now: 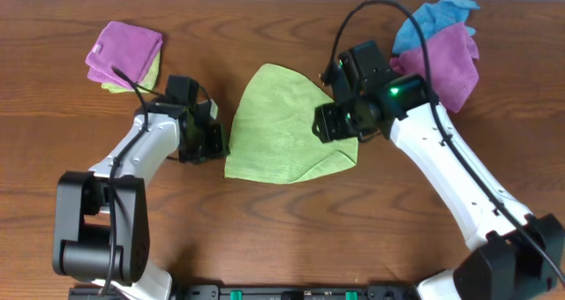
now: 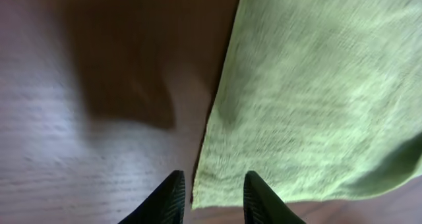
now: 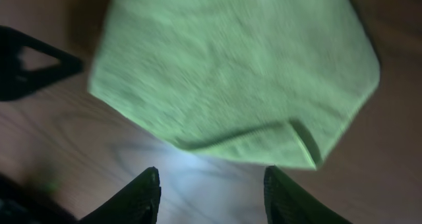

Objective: Fold the cloth

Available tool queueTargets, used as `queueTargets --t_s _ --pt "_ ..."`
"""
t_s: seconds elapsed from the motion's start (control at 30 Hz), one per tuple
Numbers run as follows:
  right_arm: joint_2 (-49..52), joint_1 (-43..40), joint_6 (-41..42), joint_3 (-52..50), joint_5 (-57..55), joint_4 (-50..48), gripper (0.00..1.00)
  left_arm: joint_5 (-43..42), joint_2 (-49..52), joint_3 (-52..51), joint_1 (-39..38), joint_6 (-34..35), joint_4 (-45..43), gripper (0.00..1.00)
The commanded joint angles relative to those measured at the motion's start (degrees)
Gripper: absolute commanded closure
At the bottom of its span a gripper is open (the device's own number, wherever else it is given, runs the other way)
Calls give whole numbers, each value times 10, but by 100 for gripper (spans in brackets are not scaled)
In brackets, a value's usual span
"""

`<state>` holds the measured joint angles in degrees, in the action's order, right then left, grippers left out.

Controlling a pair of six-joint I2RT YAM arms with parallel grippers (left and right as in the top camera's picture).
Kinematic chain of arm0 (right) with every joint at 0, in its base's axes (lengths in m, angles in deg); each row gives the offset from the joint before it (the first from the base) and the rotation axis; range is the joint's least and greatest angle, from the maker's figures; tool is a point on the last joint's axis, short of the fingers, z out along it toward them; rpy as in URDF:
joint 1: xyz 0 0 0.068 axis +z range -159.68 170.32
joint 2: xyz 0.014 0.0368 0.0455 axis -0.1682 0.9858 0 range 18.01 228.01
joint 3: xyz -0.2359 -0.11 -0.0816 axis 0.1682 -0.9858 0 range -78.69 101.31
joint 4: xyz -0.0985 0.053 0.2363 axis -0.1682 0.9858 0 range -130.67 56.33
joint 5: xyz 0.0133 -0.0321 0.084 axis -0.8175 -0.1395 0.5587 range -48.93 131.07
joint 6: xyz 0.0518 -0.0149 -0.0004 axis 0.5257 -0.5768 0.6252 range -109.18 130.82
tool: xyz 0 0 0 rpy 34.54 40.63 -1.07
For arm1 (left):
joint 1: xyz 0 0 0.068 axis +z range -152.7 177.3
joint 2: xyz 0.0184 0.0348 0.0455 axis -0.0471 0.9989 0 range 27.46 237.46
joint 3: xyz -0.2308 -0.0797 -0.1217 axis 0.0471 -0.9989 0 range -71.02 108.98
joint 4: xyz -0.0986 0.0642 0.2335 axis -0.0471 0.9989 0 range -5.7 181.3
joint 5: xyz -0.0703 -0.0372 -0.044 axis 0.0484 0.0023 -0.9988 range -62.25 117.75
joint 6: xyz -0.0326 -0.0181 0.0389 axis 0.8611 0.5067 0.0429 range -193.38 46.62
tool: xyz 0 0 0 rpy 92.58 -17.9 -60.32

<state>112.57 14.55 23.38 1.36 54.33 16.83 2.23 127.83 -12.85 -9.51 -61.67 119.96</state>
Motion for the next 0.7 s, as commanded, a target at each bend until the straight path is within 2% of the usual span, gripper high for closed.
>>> queueTargets --t_s 0.0,0.2,0.4,0.67 --pt "13 1 -24 -37 -37 -3 49 -47 -4 -22 0 -12 -2 69" --pt "13 0 -39 -110 -78 -45 48 -86 -4 -33 0 -13 10 69" --pt "13 -11 -41 -169 -97 -93 48 -45 -4 -64 0 -14 11 70" --pt "13 -20 -63 -179 -134 -117 48 -27 -4 -68 0 -14 -15 68"
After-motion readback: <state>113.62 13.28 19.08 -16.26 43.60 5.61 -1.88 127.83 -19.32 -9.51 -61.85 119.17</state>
